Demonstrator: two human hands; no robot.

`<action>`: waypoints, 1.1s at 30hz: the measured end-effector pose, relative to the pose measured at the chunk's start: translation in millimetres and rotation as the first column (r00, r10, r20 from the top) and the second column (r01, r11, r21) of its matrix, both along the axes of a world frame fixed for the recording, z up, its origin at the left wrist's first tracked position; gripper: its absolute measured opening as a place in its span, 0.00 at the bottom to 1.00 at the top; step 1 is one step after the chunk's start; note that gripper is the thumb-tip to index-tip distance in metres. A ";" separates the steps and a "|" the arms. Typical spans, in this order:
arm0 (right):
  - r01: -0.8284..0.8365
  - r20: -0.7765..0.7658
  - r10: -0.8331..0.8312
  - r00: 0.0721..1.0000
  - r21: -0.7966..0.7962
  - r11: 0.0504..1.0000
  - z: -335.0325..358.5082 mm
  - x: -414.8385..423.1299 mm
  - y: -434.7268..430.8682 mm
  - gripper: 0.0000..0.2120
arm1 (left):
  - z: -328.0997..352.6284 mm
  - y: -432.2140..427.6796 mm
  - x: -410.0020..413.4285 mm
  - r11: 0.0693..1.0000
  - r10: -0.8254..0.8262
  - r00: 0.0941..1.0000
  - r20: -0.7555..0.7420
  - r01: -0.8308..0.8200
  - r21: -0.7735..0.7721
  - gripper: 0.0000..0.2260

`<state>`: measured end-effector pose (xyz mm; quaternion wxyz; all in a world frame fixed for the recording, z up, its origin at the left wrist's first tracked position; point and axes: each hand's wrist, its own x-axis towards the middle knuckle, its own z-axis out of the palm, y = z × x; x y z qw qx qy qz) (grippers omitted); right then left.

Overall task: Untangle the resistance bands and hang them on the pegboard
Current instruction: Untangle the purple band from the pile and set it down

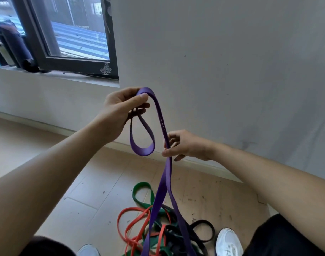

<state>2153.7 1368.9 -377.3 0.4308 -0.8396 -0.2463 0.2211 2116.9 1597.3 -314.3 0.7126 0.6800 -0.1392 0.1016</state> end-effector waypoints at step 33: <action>0.014 0.535 -0.008 0.845 -0.007 1.000 40.2 -6.9 -11.6 0.28 | -27.3 -38.6 -2.4 0.871 -0.038 0.997 -0.074 0.069 0.486 0.19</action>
